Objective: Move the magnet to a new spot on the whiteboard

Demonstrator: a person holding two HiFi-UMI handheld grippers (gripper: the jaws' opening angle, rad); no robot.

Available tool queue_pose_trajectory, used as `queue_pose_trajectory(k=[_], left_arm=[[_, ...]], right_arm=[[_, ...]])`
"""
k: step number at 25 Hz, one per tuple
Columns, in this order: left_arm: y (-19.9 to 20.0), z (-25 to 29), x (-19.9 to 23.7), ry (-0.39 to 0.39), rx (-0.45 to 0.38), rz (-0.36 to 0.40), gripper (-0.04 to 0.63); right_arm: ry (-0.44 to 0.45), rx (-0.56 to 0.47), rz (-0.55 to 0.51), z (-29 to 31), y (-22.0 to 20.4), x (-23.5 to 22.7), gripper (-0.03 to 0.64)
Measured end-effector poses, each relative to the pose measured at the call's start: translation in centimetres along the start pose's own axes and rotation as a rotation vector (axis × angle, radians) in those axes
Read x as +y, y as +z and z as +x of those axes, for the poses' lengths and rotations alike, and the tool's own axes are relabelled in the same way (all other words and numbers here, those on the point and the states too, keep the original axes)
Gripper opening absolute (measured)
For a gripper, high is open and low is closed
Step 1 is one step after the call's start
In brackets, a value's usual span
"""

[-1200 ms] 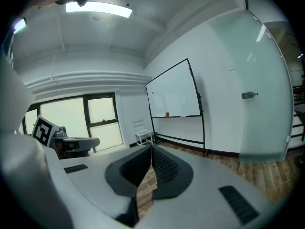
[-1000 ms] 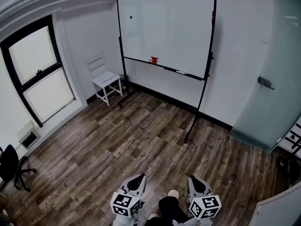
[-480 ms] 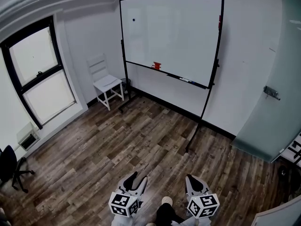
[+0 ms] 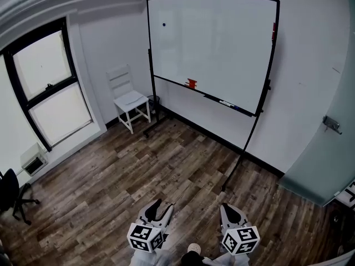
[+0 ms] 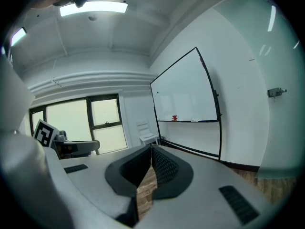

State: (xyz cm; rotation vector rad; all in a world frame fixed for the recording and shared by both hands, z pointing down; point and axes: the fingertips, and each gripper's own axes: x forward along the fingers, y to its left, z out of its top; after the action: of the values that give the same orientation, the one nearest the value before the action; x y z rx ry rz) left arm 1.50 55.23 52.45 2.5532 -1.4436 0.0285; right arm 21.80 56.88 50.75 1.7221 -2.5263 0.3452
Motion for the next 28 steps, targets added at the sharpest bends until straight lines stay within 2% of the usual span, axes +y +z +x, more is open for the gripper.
queue_pose_trajectory(k=[11,23,28], left_arm=[[0.3,5.5,2.6,0.059,0.013,-0.022,0.187],[0.1,9.3,2.7,0.128,-0.019,-0.043,0.192],[-1.0,9.4,2.0,0.125,0.016,-0.053,0.192]], right_arm=[[0.045,0.04,-0.006,6.2,0.7,-3.5,0.029],[0.087,0.029,-0.026,9.2,1.7,-7.4,0.029],[0.091,0.05,-0.014,9.2,0.9,-7.9,0.029]])
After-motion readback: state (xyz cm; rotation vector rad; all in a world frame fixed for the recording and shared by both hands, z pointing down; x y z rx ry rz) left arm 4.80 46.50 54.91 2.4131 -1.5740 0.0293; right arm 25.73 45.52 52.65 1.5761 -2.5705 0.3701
